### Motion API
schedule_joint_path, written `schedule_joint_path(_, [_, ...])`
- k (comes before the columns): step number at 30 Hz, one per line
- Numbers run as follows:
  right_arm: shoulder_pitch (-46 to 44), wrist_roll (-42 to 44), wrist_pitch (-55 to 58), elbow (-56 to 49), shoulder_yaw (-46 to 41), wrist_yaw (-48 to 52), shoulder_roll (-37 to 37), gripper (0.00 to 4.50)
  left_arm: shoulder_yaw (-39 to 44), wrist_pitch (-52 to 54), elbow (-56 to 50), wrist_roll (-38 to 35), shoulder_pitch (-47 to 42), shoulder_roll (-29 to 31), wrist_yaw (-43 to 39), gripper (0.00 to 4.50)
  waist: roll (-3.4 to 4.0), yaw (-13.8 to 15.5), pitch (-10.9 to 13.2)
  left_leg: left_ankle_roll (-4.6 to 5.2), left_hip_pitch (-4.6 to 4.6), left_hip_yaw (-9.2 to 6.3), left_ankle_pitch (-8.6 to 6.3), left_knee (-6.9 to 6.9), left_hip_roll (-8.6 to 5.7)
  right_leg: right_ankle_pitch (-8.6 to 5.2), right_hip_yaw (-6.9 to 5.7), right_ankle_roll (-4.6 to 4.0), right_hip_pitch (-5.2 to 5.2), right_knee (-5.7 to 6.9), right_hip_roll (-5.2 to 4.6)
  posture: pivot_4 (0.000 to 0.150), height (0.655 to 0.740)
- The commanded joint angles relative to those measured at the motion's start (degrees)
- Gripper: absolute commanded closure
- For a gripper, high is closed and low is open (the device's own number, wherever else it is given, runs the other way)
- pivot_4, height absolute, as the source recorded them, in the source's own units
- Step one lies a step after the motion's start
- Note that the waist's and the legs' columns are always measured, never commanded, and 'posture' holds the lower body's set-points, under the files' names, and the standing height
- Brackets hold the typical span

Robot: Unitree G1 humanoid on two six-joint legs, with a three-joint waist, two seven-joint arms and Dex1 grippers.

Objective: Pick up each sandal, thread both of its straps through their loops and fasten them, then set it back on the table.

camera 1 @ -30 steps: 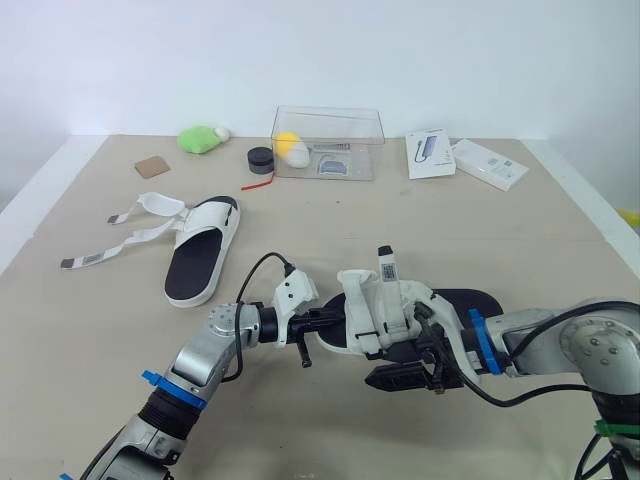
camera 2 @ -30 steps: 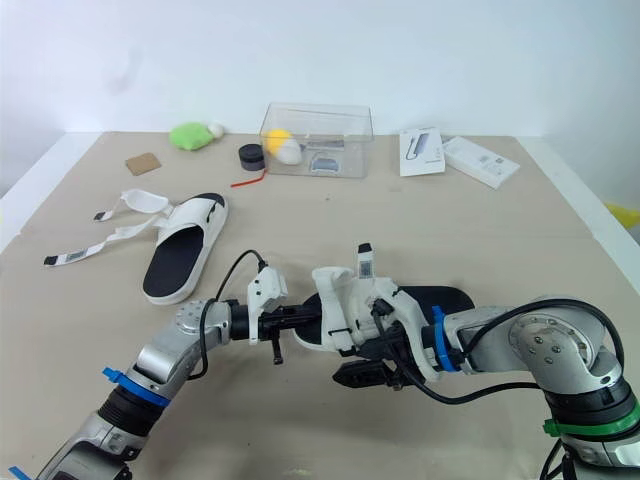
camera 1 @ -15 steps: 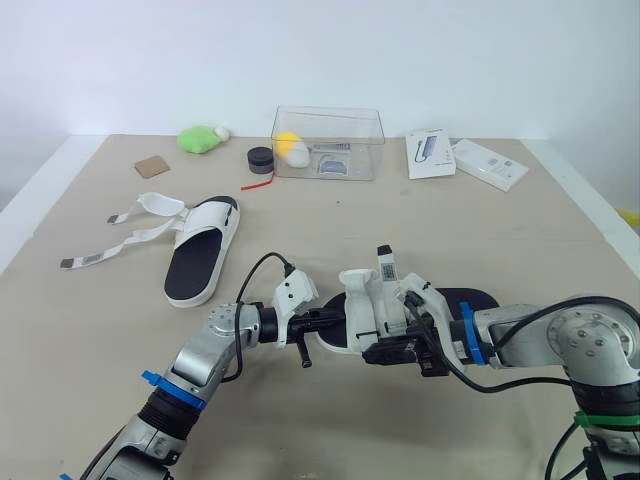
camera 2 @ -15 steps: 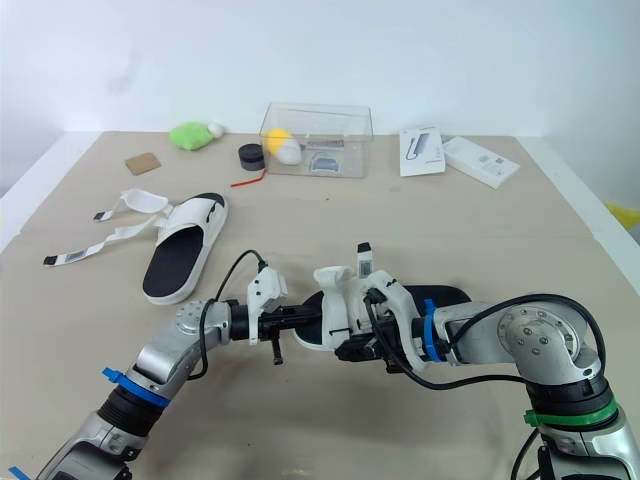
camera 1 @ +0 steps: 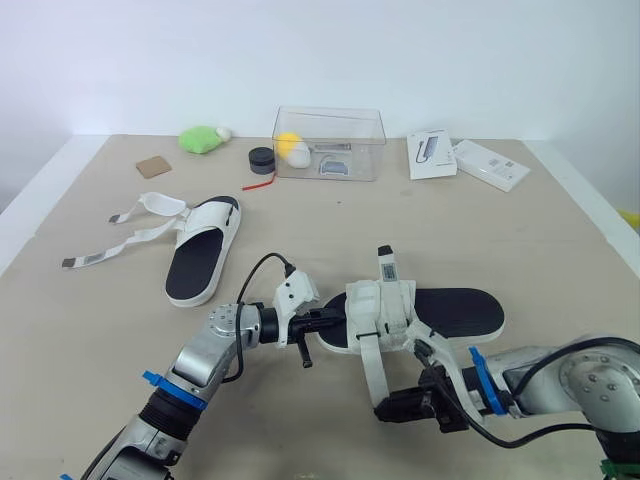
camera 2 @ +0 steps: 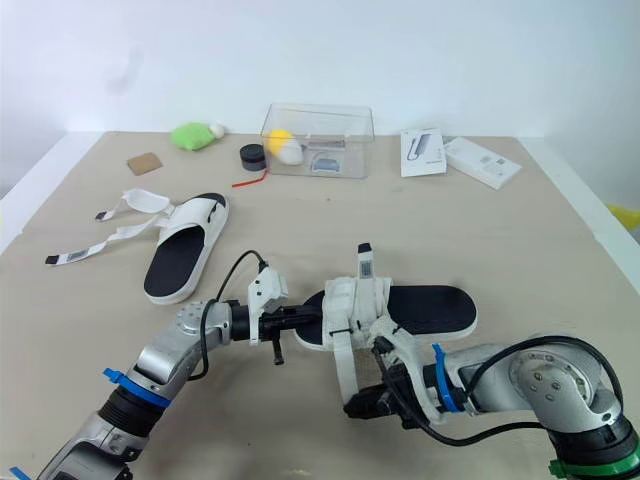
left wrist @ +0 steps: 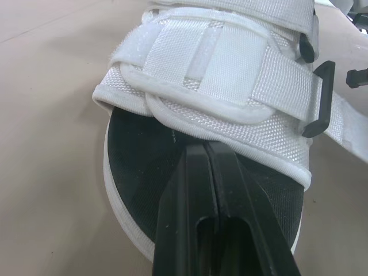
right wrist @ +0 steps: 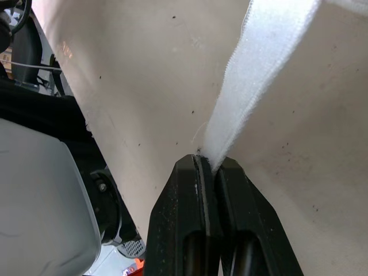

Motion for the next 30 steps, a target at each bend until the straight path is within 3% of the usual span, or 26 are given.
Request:
schedule_joint_path(1, [0.15,-1.95,-2.89,-3.99,0.3,4.73,-2.74,4.49,-2.13,2.76,4.54,3.18,2.05,1.23,0.63,4.5,0.01,0.0,0.0,0.0,-0.01,0.01,0.0,0.0,0.0,0.0,0.01,0.0,-0.01,0.0,0.0,0.15,0.74])
schedule_joint_path(3, [0.83,-3.77,-5.54,-5.91,-0.42,8.69,-5.4,4.49,-2.18,2.76,4.51,3.22,1.99,1.21,0.6,4.5,0.0,0.03,0.01,0.0,-0.02,0.01,0.0,0.0,-0.01,0.0,0.0,0.01,-0.01,0.0,-0.01,0.15,0.74])
schedule_joint_path(4, [1.45,-4.78,-7.06,-6.68,-1.04,10.71,-6.81,3.89,-2.16,2.77,4.52,3.2,1.96,1.21,0.58,4.5,0.0,0.02,0.0,0.0,-0.01,0.01,0.0,0.0,-0.01,0.0,0.0,0.01,-0.01,0.0,-0.01,0.15,0.74])
schedule_joint_path(7, [4.34,-12.1,-15.25,-8.7,-1.82,17.79,-12.05,2.95,-2.13,2.72,4.59,3.17,1.98,1.34,0.48,4.5,-0.01,0.04,0.01,-0.02,-0.01,-0.01,-0.01,0.0,-0.02,-0.02,-0.04,0.0,-0.01,-0.02,-0.02,0.15,0.74])
schedule_joint_path(9, [8.71,-22.44,-28.25,-9.58,-3.21,25.62,-16.34,2.15,-2.15,2.79,4.3,3.12,2.24,1.53,0.37,4.5,0.0,0.06,0.01,-0.03,0.0,0.0,-0.01,0.0,-0.03,-0.03,-0.04,0.0,-0.01,-0.02,-0.03,0.15,0.74])
schedule_joint_path(11, [15.57,-36.08,-47.79,-7.48,-5.41,34.63,-19.51,1.05,-2.21,2.89,4.11,3.06,2.45,1.69,0.25,4.5,0.02,0.12,0.0,-0.04,-0.01,0.0,-0.02,0.0,-0.07,-0.07,-0.09,0.03,-0.01,-0.02,-0.06,0.15,0.74])
schedule_joint_path(12, [18.05,-41.83,-57.84,-5.68,-6.2,37.59,-19.23,0.92,-2.24,2.9,4.08,3.05,2.48,1.73,0.22,4.5,-0.01,0.05,-0.01,-0.05,0.0,0.0,-0.02,0.0,-0.07,-0.08,-0.1,0.04,-0.01,-0.02,-0.06,0.15,0.74])
schedule_joint_path(14, [20.54,-49.65,-75.57,-1.89,-7.1,41.71,-16.73,0.15,-2.23,3.01,3.92,3.04,2.56,1.72,0.2,4.5,-0.04,0.06,-0.03,-0.12,0.07,0.05,-0.07,0.0,-0.04,-0.11,-0.11,0.01,0.04,-0.03,-0.04,0.15,0.74])
schedule_joint_path(16, [19.89,-56.34,-93.03,2.55,-6.14,43.46,-13.42,0.07,-2.23,3.12,3.77,3.0,2.64,1.64,0.25,4.5,-0.06,0.05,-0.02,-0.16,0.12,0.08,-0.09,0.0,-0.02,-0.11,-0.09,0.01,0.06,-0.03,-0.02,0.15,0.74])
schedule_joint_path(23, [10.92,-72.81,-134.23,17.13,0.82,41.12,-2.57,0.07,-2.34,3.67,2.68,2.77,3.65,1.63,0.74,4.5,-0.04,0.01,-0.05,-0.2,0.33,0.31,-0.09,0.0,-0.03,-0.12,-0.01,-0.02,0.23,-0.02,0.13,0.15,0.74])
schedule_joint_path(30, [4.67,-84.98,-156.11,26.14,4.94,34.39,0.49,0.07,-2.2,4.27,1.68,2.59,4.29,2.07,1.0,4.5,0.01,0.02,-0.06,-0.31,0.52,0.64,-0.16,-0.1,0.03,-0.16,0.27,-0.08,0.29,0.02,0.2,0.15,0.74])
